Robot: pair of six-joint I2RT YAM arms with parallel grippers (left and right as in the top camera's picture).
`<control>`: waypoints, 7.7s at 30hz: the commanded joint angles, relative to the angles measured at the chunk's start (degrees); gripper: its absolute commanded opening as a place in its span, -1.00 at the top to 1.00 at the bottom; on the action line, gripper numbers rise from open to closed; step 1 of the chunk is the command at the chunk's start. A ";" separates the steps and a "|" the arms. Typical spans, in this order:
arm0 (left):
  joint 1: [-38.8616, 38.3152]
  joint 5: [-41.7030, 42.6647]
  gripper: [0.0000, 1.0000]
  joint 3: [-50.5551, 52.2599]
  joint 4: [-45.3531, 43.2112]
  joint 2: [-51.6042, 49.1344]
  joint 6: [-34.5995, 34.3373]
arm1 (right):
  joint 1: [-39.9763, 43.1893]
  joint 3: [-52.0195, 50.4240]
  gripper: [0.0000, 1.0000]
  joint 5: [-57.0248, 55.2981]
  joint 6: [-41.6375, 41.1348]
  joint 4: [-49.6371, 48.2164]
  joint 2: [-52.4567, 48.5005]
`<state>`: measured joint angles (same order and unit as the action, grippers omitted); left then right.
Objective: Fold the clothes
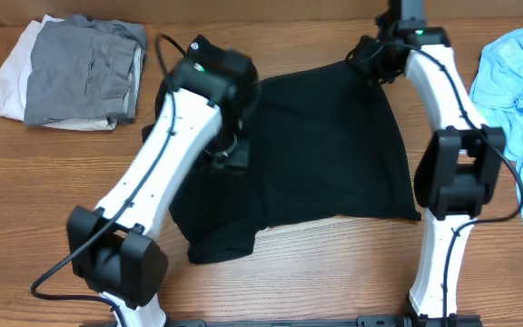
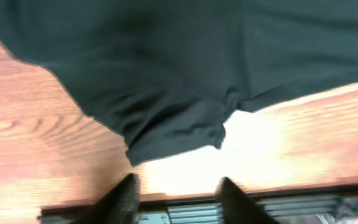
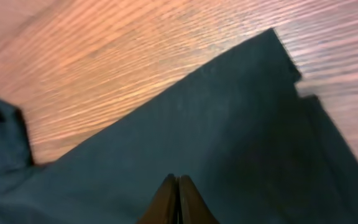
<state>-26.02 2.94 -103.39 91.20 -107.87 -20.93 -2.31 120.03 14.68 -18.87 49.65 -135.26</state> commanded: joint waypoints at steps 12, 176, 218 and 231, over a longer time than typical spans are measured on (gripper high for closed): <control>-2.47 4.26 0.92 33.44 -23.71 1.03 -8.07 | 0.04 2.03 0.92 -3.15 -1.11 -7.82 -5.31; -1.70 4.31 0.91 47.12 -27.34 2.67 -6.56 | 32.70 -79.41 0.93 -8.66 -20.00 0.00 49.16; -1.79 4.15 0.92 47.15 -31.28 9.14 -8.63 | 17.35 -74.84 0.92 -2.67 -14.62 0.24 44.26; -1.79 5.99 0.92 52.11 -33.68 5.97 -8.44 | 17.59 -77.33 0.92 -5.20 -19.52 -1.05 43.34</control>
<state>-27.75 7.18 -53.52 57.87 -101.19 -28.80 15.33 44.49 11.51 -37.10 48.84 -91.18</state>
